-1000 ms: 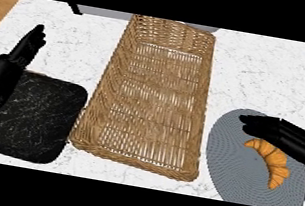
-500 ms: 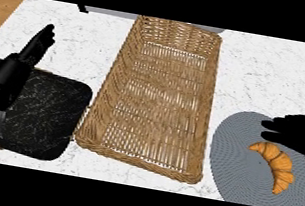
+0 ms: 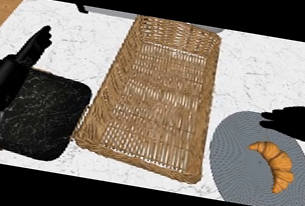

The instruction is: Pick the croissant from the placemat and place it in the basket

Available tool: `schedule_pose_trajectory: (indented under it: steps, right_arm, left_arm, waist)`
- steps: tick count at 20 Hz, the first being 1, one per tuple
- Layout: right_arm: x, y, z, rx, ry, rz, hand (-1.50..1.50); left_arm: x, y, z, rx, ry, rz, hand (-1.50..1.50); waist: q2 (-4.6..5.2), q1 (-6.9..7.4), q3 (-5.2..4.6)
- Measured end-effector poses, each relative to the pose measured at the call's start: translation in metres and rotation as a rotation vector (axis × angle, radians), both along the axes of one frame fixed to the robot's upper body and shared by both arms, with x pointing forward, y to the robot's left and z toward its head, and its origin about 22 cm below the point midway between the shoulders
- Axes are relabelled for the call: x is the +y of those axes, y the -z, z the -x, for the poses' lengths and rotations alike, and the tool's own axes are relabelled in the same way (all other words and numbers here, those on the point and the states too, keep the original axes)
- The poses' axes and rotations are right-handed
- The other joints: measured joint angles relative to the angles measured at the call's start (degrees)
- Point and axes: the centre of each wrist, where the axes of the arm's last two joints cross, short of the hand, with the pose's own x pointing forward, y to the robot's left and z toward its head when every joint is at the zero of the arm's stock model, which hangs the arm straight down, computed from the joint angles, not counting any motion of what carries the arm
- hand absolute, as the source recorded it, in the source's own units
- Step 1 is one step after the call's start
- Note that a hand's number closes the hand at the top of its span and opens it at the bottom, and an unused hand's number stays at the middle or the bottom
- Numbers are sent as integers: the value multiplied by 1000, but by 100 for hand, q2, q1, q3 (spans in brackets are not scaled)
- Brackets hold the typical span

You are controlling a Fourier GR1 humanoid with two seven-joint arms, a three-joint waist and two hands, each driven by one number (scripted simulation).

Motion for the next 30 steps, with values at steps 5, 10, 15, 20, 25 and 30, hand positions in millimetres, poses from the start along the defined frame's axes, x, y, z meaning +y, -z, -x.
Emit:
schedule_pose_trajectory:
  steps: [5, 10, 15, 20, 25, 30]
  right_arm:
    - [4, 27, -8, 0, -7, 40, -150]
    - [9, 61, -15, 11, -23, 116, -150]
    - [1, 88, -18, 22, -30, 167, -150]
    - [-11, 118, -24, 21, -33, 180, -150]
    - [-19, 132, -30, 12, -36, 169, -150]
    - [-23, 146, -32, -6, -46, 142, -150]
  left_arm:
    - [1, 0, 1, 2, -2, 0, 0]
    - [-2, -5, 1, 7, 1, 0, 0]
    - [-7, -2, 1, -1, -6, -1, 0]
    - [-4, -1, 5, 2, -9, -4, 0]
    - [-3, 0, 5, 3, -4, 1, 0]
    - [-5, -3, 2, 5, -8, -2, 0]
  waist:
    - [-5, -13, -1]
    - [-5, -8, 1]
    - [-9, -35, 1]
    - [-12, -38, 0]
    - [-15, -53, 0]
    - [-18, -66, -1]
